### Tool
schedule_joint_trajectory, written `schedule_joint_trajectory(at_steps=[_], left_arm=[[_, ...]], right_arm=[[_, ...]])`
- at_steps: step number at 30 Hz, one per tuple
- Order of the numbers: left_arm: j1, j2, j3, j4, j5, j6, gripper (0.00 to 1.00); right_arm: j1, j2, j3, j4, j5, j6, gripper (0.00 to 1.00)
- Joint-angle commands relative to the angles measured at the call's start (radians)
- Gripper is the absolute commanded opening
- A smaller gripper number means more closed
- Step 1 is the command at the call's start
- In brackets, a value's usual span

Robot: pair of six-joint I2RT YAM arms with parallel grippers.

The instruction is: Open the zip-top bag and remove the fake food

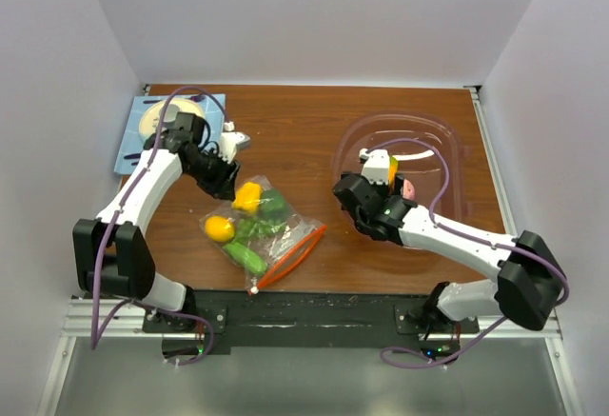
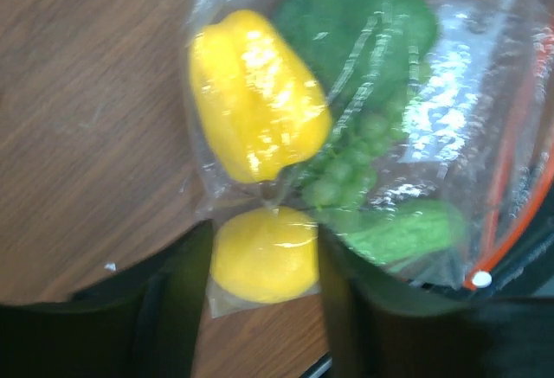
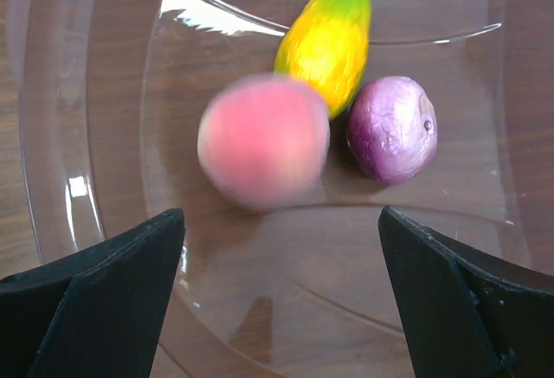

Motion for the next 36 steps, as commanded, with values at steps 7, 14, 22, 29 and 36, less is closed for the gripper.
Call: schedule_joint_trajectory(at_steps=[7,14,22,29,36], left_arm=[[0.047,0.114,-0.069,0.142,-0.104,0.013,0.63],[0.047,0.174,-0.106,0.154,-0.073,0.051,0.56],[0.047,0.219,-0.107,0.118,-0.019,0.06,0.0],[0.046,0.174,-0.038,0.047,-0.004,0.028,0.0],[0.044,0.163,-0.093,0.078,-0.031,0.014,0.0]], right_arm=[[0.018,-0.258,-0.107,0.177,-0.159,-0.05,0.83],[0.118,-0.437,-0.216,0.248,-0.306,-0.142,0.75],[0.271,-0.361,-0.288,0.412,-0.571,-0.167,0.61],[0.393,-0.111,-0.224,0.547,-0.546,-0.171,0.33],[0.419,0.099,-0.14,0.631,-0.524,-0.21,0.31]])
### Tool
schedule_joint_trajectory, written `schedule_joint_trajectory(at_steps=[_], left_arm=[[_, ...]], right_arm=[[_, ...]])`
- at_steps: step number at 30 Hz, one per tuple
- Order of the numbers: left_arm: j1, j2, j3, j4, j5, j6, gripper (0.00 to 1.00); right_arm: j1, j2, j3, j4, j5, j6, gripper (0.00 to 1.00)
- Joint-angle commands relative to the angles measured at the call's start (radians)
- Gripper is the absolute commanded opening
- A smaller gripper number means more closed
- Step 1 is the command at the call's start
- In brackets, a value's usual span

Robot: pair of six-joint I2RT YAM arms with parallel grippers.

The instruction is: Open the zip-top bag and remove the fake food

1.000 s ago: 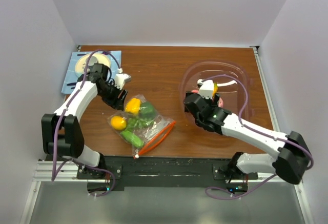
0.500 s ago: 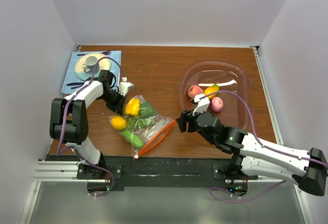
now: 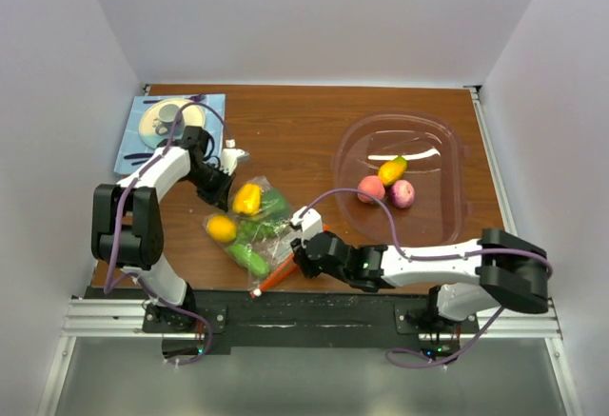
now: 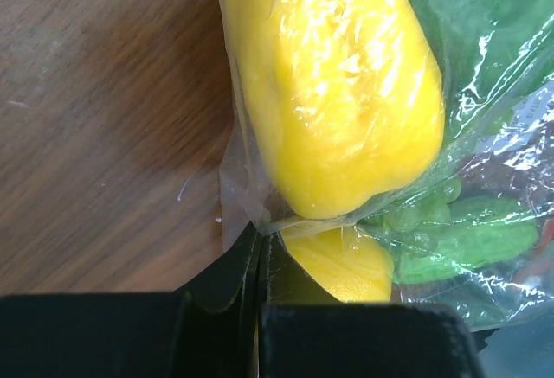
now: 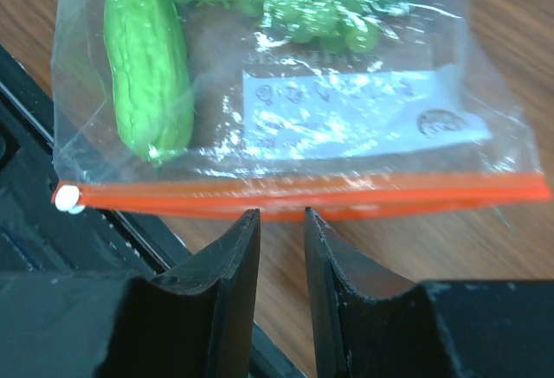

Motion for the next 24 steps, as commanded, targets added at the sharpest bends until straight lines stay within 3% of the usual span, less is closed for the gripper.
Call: schedule_joint_trajectory(at_steps=[1,7,11,17,22,24], left_arm=[[0.001,-0.036,-0.024,0.015,-0.003,-0.02,0.0],[0.001,-0.032,-0.045,0.047,-0.034,-0.02,0.0],[0.001,-0.025,-0.061,0.07,-0.058,-0.02,0.0],[0.001,-0.013,-0.088,0.098,-0.089,-0.017,0.0],[-0.001,-0.01,-0.073,0.092,-0.081,-0.034,0.0],[-0.001,-0.012,-0.065,0.086,-0.081,-0.035,0.0]], right_arm=[[0.004,0.069,0.078,0.115,0.015,-0.041,0.31],[0.004,0.147,0.113,0.126,0.008,-0.058,0.28],[0.005,0.159,0.105,0.118,-0.008,-0.046,0.19],[0.019,0.129,0.047,0.138,-0.008,-0.018,0.2],[0.023,0.188,0.07,0.172,-0.058,-0.032,0.31],[0.028,0.213,0.096,0.177,-0.086,-0.04,0.46]])
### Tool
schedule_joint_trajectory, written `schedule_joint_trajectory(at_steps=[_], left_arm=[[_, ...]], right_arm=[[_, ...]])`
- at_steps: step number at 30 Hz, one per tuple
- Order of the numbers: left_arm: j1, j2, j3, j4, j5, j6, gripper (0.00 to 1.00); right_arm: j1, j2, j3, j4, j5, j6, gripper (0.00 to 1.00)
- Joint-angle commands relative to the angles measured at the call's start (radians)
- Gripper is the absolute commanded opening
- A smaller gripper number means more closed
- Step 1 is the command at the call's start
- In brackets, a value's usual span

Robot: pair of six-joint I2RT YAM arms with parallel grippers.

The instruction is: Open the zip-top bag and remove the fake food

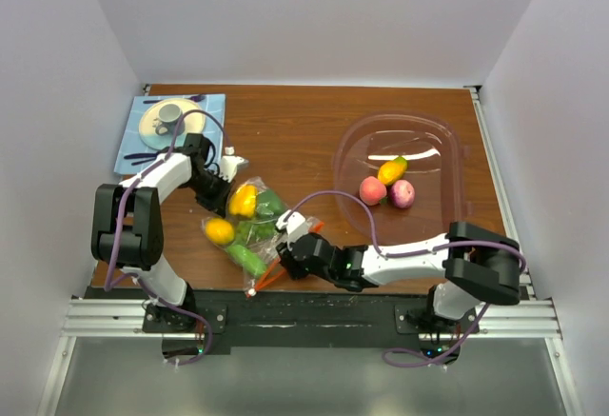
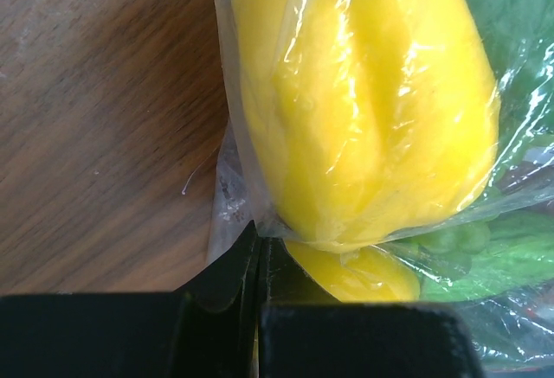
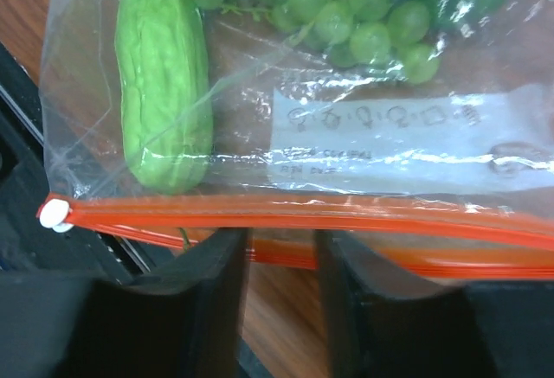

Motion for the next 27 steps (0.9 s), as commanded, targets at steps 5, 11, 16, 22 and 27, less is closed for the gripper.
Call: schedule_joint_trajectory(at_steps=[5,11,16,22,27], left_arm=[[-0.001,-0.015,0.009,0.015,-0.035,-0.027,0.0],[-0.002,-0.014,-0.009,0.029,-0.045,-0.046,0.0],[-0.005,-0.021,-0.028,0.05,-0.047,-0.069,0.0],[-0.013,-0.017,-0.021,0.034,-0.032,-0.072,0.0],[-0.013,-0.024,-0.034,0.032,-0.036,-0.064,0.0]], right_arm=[[0.06,0.095,0.087,0.103,-0.052,-0.044,0.64],[0.081,0.118,0.129,0.122,-0.032,-0.058,0.69],[0.085,0.155,0.214,0.101,-0.035,-0.092,0.71],[0.085,0.25,0.281,0.083,-0.009,-0.103,0.71],[0.085,0.274,0.279,0.099,-0.004,-0.089,0.71]])
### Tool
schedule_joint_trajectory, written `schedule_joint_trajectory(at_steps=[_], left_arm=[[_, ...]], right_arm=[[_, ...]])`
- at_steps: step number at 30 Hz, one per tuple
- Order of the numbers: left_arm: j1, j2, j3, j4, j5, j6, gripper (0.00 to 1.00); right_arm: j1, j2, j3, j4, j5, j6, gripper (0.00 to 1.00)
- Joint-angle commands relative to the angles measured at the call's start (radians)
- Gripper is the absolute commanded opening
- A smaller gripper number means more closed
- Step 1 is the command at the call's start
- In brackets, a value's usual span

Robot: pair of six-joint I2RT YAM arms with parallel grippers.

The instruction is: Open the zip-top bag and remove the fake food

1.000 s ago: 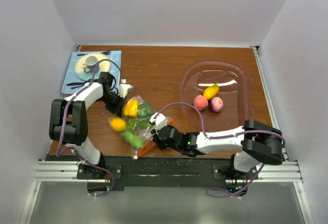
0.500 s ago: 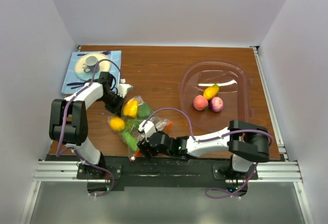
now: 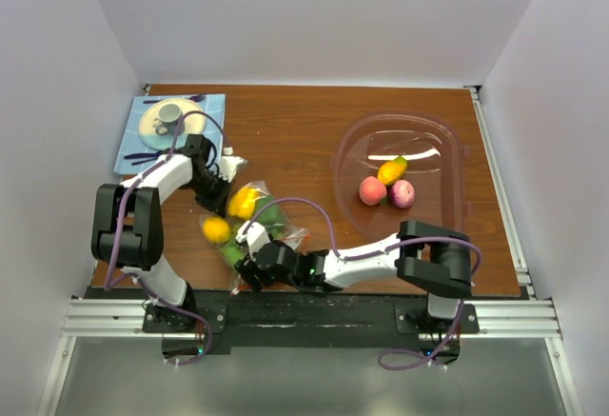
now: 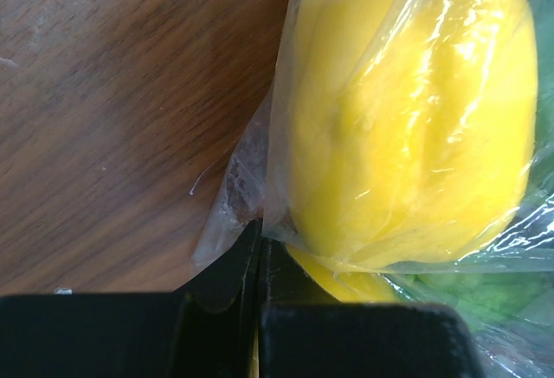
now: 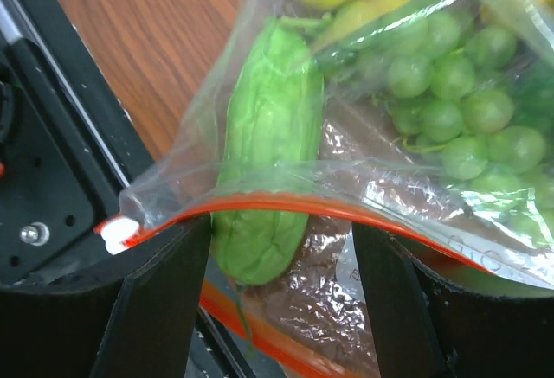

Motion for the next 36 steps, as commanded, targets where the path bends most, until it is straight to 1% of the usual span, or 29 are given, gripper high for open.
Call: schedule_joint_trajectory(at_steps=[1,6,8,12,15,17,18,19,22,24,25,27,29,31,34,36], left_arm=[[-0.006,-0.024,-0.021,0.005,-0.004,-0.013,0.0],[-0.007,-0.032,-0.021,0.0,0.002,-0.012,0.0],[-0.007,-0.035,-0.016,-0.007,0.013,-0.012,0.0],[-0.009,-0.046,-0.013,-0.015,0.009,-0.01,0.0],[-0.009,-0.05,-0.019,-0.014,-0.004,-0.004,0.0],[-0.009,-0.05,-0.028,-0.009,-0.016,0.002,0.0],[-0.009,-0.05,-0.033,-0.003,-0.021,0.002,0.0],[-0.009,-0.047,-0.036,0.003,-0.025,0.002,0.0],[-0.009,-0.041,-0.042,0.014,-0.03,-0.001,0.0],[-0.009,-0.034,-0.039,0.019,-0.031,-0.006,0.0],[-0.009,-0.034,-0.038,0.023,-0.034,-0.012,0.0],[-0.007,-0.029,-0.036,0.034,-0.039,-0.018,0.0],[-0.007,-0.021,-0.036,0.039,-0.053,-0.023,0.0],[-0.007,-0.017,-0.035,0.045,-0.062,-0.027,0.0],[-0.007,-0.015,-0.03,0.048,-0.082,-0.035,0.0],[-0.007,-0.021,-0.018,0.037,-0.076,-0.036,0.0]], right_arm=[[0.003,0.006,0.027,0.03,0.013,-0.004,0.71],[0.003,0.026,0.028,0.034,0.007,0.007,0.71],[0.003,0.058,0.048,0.031,0.005,0.007,0.7],[0.003,0.111,0.079,0.017,0.031,0.02,0.66],[0.003,0.132,0.091,-0.018,0.039,0.039,0.56],[0.003,0.108,0.042,0.027,0.042,0.046,0.42],[0.005,0.07,0.024,0.039,0.062,0.05,0.37],[0.003,0.05,-0.005,0.05,0.073,0.053,0.28],[0.003,-0.041,-0.047,0.016,0.099,0.056,0.17],[0.003,-0.087,-0.065,-0.016,0.106,0.06,0.13],[0.003,-0.14,-0.084,-0.06,0.113,0.066,0.08],[0.003,-0.196,-0.099,-0.138,0.105,0.068,0.06],[0.005,-0.274,-0.114,-0.206,0.09,0.079,0.06],[0.003,-0.323,-0.125,-0.317,0.065,0.092,0.06],[0.005,-0.446,-0.14,-0.479,0.103,0.111,0.06],[0.002,-0.568,-0.157,-0.594,0.171,0.125,0.04]])
